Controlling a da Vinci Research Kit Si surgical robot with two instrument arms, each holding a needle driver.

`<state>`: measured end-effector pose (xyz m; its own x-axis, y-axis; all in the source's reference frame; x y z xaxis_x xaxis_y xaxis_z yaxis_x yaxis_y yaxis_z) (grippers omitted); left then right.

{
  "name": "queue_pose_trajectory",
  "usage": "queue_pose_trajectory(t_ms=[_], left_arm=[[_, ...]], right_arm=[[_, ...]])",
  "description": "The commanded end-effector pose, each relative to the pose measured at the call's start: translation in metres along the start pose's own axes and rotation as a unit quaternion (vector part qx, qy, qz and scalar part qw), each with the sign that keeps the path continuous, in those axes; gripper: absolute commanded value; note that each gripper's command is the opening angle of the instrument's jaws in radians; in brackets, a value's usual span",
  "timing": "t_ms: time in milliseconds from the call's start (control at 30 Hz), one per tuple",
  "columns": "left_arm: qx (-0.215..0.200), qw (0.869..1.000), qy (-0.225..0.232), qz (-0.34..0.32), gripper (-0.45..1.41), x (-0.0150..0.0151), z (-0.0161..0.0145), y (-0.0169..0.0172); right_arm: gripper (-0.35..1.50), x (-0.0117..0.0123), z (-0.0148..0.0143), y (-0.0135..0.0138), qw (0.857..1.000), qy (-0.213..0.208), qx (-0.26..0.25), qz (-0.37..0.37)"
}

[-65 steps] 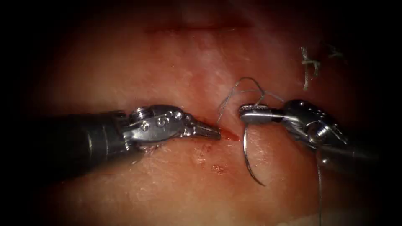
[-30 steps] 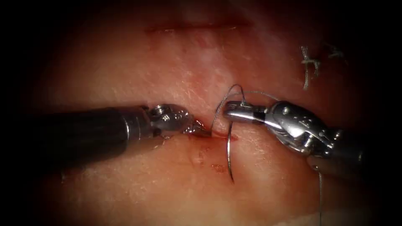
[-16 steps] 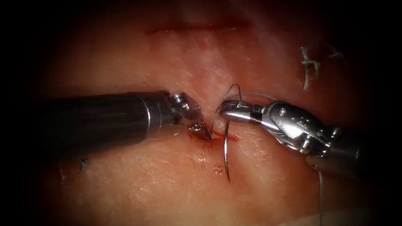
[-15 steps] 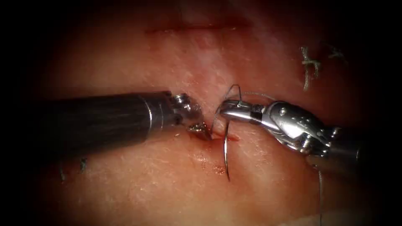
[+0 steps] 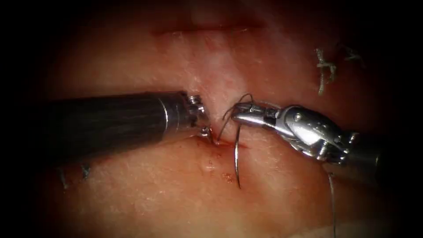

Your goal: Wound Closure

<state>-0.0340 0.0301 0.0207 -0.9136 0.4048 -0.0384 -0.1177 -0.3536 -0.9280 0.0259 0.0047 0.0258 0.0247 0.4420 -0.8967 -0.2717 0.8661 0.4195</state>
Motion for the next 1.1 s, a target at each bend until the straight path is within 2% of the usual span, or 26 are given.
queue_pose_trajectory(t_ms=[33,133,300,367,533,567,767,933,1100], left_arm=[[-0.004,1.0,-0.006,0.001,0.59,0.0005,0.0004,-0.0001],[-0.02,1.0,-0.007,0.006,0.71,0.0005,0.0008,0.0004],[-0.037,0.999,0.0,0.017,0.76,0.0005,0.001,0.0007],[-0.043,0.999,0.0,0.019,0.84,0.0005,0.0009,0.0007],[-0.037,0.999,0.015,0.017,0.84,0.0007,-0.0001,0.0006],[-0.031,0.999,0.026,0.018,0.79,0.001,-0.001,0.0005],[-0.021,0.999,0.04,0.019,0.76,0.0012,-0.002,0.0002],[-0.02,0.999,0.043,0.019,0.71,0.0013,-0.0019,0.0005],[-0.018,0.999,0.045,0.02,0.66,0.001,-0.0015,0.001]], right_arm=[[-0.35,-0.0007,0.0007,-0.0001,1.0,0.0,0.002,0.0],[-0.35,-0.0007,0.0007,0.0001,1.0,0.0,0.001,0.0],[-0.35,-0.0008,0.0007,0.0004,1.0,0.001,0.001,0.0],[-0.35,-0.0007,0.0007,0.0007,1.0,0.004,-0.01,-0.002],[-0.35,0.0,0.0012,0.0018,0.999,0.011,-0.035,-0.008],[-0.35,0.0003,0.0017,0.0023,0.999,0.012,-0.051,-0.015],[-0.35,0.0003,0.0028,0.0026,0.996,0.01,-0.08,-0.044],[-0.35,-0.0001,0.0035,0.003,0.993,0.007,-0.091,-0.076],[-0.35,-0.0015,0.0039,0.0043,0.99,0.003,-0.098,-0.105]])
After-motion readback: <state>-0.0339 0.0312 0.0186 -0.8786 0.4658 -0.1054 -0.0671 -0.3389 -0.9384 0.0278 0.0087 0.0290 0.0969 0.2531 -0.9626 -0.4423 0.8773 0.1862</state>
